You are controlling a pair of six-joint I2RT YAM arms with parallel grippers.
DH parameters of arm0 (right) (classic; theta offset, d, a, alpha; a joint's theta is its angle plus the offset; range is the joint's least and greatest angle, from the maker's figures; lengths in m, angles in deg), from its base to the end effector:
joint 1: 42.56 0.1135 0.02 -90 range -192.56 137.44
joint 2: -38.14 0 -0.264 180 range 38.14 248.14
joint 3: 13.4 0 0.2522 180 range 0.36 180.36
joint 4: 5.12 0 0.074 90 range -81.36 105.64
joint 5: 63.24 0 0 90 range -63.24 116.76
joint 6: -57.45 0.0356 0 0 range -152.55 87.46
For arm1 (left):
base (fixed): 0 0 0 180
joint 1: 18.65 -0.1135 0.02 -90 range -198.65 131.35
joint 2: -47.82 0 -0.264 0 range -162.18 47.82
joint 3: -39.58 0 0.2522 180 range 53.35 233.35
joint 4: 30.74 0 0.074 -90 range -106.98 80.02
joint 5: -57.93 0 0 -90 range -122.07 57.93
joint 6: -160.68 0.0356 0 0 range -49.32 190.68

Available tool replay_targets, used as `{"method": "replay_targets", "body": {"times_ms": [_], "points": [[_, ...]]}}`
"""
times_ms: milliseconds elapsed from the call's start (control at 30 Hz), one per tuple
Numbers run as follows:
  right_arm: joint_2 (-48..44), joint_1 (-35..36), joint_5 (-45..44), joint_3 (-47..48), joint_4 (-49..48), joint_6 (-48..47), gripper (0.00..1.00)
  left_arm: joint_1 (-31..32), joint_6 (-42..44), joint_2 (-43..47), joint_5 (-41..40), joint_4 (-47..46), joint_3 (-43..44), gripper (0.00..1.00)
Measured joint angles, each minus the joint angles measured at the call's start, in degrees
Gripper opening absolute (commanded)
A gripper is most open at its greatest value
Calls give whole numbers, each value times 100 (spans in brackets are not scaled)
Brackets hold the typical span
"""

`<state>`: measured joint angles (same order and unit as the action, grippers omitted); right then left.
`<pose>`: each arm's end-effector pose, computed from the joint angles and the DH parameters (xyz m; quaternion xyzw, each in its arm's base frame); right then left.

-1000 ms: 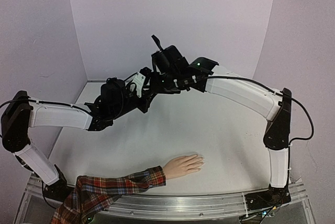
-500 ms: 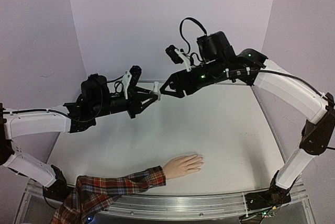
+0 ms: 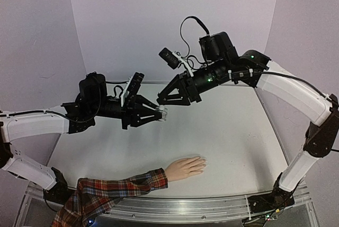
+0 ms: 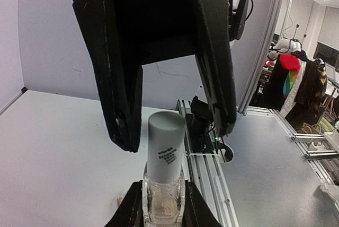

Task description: Paint the nails

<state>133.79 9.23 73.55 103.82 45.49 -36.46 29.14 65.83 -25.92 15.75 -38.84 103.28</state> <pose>0.2063 0.3041 0.4212 -0.5476 0.6053 0.5017 0.2866 0.1768 -0.2342 0.3197 0.5027 0.5086 -0.5429 0.4403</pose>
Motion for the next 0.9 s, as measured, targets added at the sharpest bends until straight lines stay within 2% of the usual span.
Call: {"method": "replay_targets", "body": {"times_ms": [233, 533, 600, 733, 900], "points": [[156, 0, 373, 4, -21, -34, 32, -2, -17, 0, 266, 97, 105, 0], [272, 0, 391, 4, -129, -104, 2, -31, -159, 0, 301, 238, 152, 0], [272, 0, 316, 2, -153, -125, 0, -43, -252, 0, 246, 254, 153, 0], [250, -15, 56, -85, -346, -47, 0, -35, -331, 35, -282, 292, 155, 0], [266, -14, -1191, -265, -809, 502, 0, 18, -215, 5, -1680, 918, 384, 0]]}}
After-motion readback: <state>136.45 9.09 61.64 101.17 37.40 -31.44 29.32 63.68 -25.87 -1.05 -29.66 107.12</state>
